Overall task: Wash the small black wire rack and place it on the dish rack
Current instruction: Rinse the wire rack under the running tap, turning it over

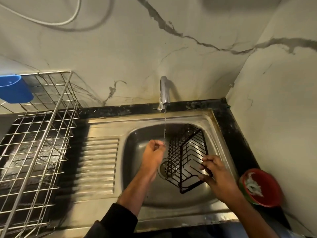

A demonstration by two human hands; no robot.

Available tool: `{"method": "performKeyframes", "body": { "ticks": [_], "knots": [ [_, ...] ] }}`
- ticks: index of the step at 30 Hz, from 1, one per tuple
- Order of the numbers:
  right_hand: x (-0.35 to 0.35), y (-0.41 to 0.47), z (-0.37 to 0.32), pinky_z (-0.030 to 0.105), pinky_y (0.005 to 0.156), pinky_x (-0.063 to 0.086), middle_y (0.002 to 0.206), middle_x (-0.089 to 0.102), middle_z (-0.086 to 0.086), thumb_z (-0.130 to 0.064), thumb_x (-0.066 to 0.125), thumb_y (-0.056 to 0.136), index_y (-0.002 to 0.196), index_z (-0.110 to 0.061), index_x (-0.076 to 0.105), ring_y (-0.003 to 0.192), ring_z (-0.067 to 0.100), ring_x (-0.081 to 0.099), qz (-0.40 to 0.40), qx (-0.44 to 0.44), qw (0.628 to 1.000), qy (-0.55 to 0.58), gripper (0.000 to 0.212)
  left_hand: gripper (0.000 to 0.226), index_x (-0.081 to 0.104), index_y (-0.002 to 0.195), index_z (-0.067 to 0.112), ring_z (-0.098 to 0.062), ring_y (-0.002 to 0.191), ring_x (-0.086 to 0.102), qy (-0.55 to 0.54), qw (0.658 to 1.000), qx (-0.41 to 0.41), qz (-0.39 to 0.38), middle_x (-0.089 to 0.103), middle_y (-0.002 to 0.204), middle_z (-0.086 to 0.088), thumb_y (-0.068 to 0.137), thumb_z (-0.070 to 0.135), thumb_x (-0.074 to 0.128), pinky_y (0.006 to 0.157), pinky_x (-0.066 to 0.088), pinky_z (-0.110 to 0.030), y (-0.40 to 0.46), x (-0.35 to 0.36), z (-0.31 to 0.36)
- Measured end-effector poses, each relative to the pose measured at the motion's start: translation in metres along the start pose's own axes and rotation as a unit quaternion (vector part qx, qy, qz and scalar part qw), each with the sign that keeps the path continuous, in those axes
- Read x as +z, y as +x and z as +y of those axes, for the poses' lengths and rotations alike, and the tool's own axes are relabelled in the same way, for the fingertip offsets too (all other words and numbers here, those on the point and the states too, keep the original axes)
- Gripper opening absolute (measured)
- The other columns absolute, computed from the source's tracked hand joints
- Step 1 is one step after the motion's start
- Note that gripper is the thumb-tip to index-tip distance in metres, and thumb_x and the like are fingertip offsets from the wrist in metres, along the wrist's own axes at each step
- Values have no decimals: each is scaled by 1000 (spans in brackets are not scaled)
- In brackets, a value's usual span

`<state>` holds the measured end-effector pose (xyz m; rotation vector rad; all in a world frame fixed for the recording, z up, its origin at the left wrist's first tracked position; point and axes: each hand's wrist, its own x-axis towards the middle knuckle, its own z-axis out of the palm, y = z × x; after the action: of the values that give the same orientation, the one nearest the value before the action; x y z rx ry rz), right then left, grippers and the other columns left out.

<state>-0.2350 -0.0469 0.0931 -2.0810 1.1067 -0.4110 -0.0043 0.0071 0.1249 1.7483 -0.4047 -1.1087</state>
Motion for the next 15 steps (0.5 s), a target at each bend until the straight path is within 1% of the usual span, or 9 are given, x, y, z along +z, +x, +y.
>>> {"method": "performKeyframes", "body": {
  "ticks": [1,2,4,6,8,9,10,13,15],
  "knots": [
    [-1,-2,-1,-3,85,38,122,44,-17,-2,77,83,107,-11,65,110,-13,51,6,4,1000,16,28,11,60,112,17,-10,96,58,29,999,-22,-10,64,114,-2,101,19,60,75,43,-22,2,-1,-7],
    [-1,-4,-2,-2,86,39,123,46,-13,-3,77,83,105,-11,66,111,-15,50,10,4,999,33,25,20,59,120,14,-12,102,58,40,998,-50,-26,63,121,-4,102,23,59,82,47,-25,5,-1,-15],
    [-2,-8,-5,1,87,42,125,48,-9,-2,76,84,105,-10,66,112,-13,51,12,5,998,65,25,38,55,132,14,-24,121,57,46,991,-116,-54,59,134,-10,102,37,57,104,48,-41,6,0,-23],
    [-3,-11,-9,6,90,45,129,48,-9,-3,76,85,109,-13,66,117,-8,52,10,2,995,96,28,59,51,139,13,-32,126,55,41,981,-178,-58,56,140,-15,97,54,57,109,45,-49,6,2,-27],
    [-6,-10,-11,11,92,49,131,49,-8,-2,76,84,108,-14,66,124,-3,51,12,-14,992,124,28,85,53,139,14,-34,122,59,8,973,-222,-58,60,139,-17,78,73,60,109,45,-54,14,3,-38],
    [-7,-8,-12,13,93,50,130,49,-7,-2,76,83,106,-14,66,126,-1,51,12,-22,990,135,27,87,57,135,14,-36,120,62,-22,970,-235,-62,64,134,-17,74,76,61,108,46,-56,17,1,-42],
    [-8,-7,-11,15,93,51,129,49,-9,-1,77,83,104,-14,67,127,0,51,9,-27,989,143,27,80,61,129,12,-38,117,65,-55,967,-239,-71,68,127,-18,78,74,62,106,49,-56,18,0,-43],
    [-10,0,-7,16,99,48,127,49,-20,-1,78,81,101,-22,67,129,-1,49,-14,-33,990,137,31,66,66,115,4,-36,101,69,-127,966,-213,-72,73,105,-16,81,61,67,86,59,-48,20,-7,-37],
    [-10,6,-2,13,101,44,128,47,-25,-4,79,81,96,-27,66,133,-2,45,-28,-43,993,103,31,66,64,122,4,-33,101,68,-140,968,-196,-68,73,112,-18,79,52,73,79,60,-44,19,-9,-32]
  ]
}}
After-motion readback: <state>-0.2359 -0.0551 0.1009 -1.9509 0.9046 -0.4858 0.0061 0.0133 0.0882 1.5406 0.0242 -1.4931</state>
